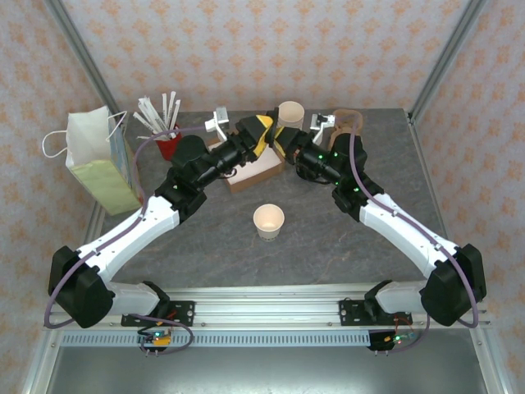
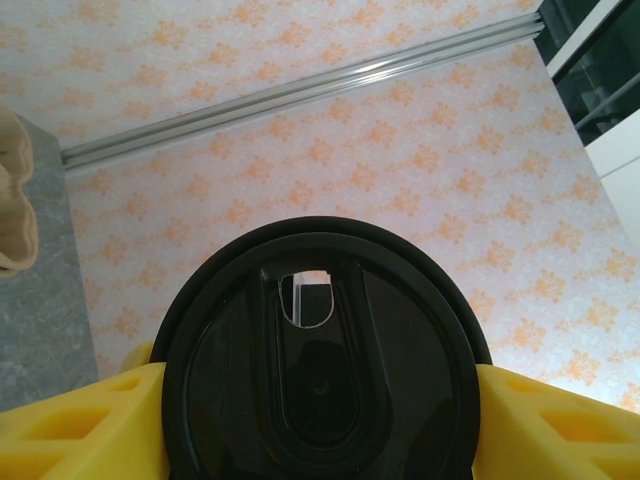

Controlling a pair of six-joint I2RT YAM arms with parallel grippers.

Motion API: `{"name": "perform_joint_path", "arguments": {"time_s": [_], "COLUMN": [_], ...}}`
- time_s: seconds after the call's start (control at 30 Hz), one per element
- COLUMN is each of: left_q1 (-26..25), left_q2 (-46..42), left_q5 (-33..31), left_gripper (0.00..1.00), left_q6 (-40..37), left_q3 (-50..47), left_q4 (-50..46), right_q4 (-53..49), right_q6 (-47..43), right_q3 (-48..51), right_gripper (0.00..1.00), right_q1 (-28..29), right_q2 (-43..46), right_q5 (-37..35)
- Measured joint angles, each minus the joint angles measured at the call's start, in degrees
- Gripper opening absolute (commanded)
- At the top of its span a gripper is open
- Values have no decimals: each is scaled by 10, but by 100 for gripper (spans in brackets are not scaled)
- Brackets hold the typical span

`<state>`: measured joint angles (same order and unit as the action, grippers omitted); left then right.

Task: Pack the takeout coffee

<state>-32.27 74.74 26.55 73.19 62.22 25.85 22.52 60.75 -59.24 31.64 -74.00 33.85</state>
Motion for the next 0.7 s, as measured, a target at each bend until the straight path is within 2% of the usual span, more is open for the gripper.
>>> {"name": "perform_joint_path", "arguments": {"time_s": [0.07,0.17,0.23,0.37,0.43,0.57,0.7], "left_q1": [0,-3,-16,-95,-141,-209,-238], "left_q2": [0,-9,-26,-61,-60,-28,13], "left_q5": [-7,-43,-90,-210,-255,-327,-365], "left_gripper": [66,63,62,62,62,62,62], "left_q6": [-22,-92,-159,-317,-386,-493,-553], "left_q3": [0,0,-3,-13,-17,-47,-71], "left_q4": [-22,-96,-161,-276,-318,-379,-423], "right_q4": [-32,-114,-185,-325,-383,-474,-524], "right_q6": [-21,-65,-107,-228,-287,-379,-417], "right_q3": [0,1,2,0,-2,-2,32], "right_gripper": [46,51,54,68,74,84,87], "right_q1": [0,-9,-22,-42,-43,-43,-51], "right_q2": [8,44,87,173,187,166,158], "right_q5": [-7,-32,-66,-174,-209,-233,-239]}}
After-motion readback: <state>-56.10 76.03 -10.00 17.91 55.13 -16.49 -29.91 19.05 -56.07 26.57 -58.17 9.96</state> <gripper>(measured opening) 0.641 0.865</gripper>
